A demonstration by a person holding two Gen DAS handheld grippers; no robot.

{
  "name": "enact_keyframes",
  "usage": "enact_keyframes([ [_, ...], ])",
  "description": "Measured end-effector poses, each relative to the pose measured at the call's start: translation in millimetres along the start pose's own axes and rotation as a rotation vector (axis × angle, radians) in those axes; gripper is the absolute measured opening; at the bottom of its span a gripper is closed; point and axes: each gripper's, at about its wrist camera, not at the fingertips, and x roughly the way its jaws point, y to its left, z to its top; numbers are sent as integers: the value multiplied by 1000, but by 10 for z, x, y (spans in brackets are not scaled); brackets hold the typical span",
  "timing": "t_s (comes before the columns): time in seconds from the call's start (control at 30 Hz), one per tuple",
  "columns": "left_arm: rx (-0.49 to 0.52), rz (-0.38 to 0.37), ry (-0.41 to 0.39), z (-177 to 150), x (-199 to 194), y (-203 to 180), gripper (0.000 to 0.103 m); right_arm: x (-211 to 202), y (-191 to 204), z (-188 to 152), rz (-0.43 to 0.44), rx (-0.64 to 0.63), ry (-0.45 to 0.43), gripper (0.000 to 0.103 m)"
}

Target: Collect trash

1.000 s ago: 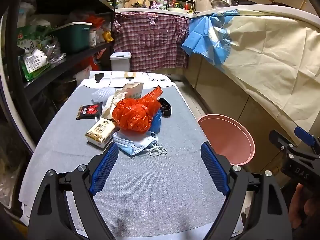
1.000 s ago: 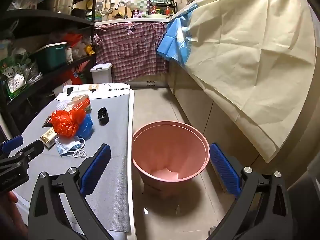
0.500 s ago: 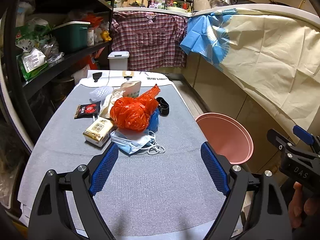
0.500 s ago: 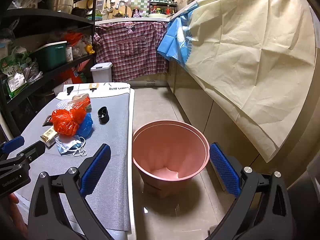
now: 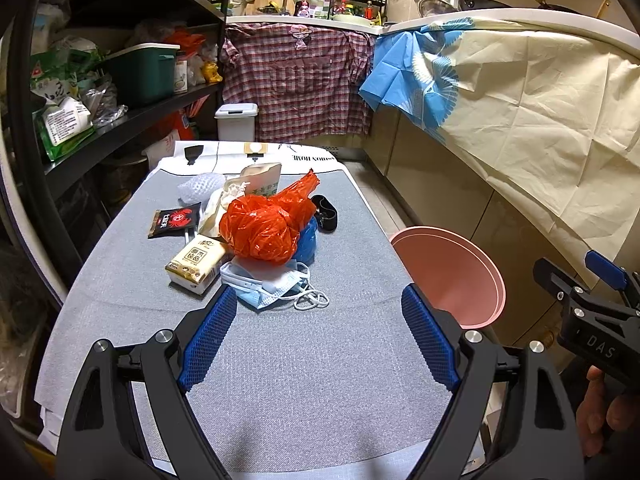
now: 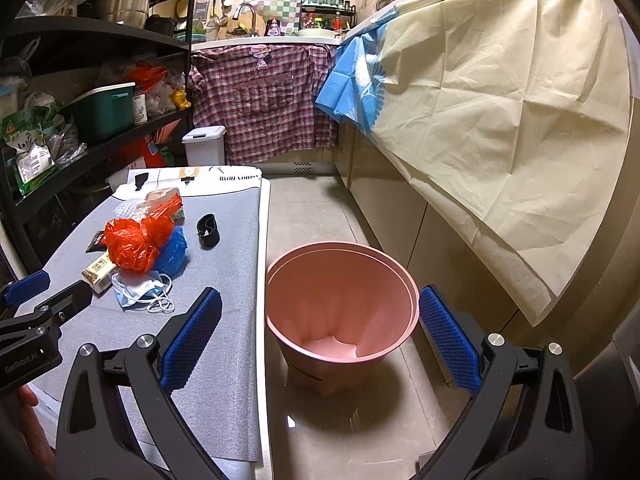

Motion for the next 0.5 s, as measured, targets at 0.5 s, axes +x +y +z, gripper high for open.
enact_keyframes([
  [0.5, -1, -1, 0, 0, 1, -6, 82, -12, -10, 10, -3, 2, -4, 95],
])
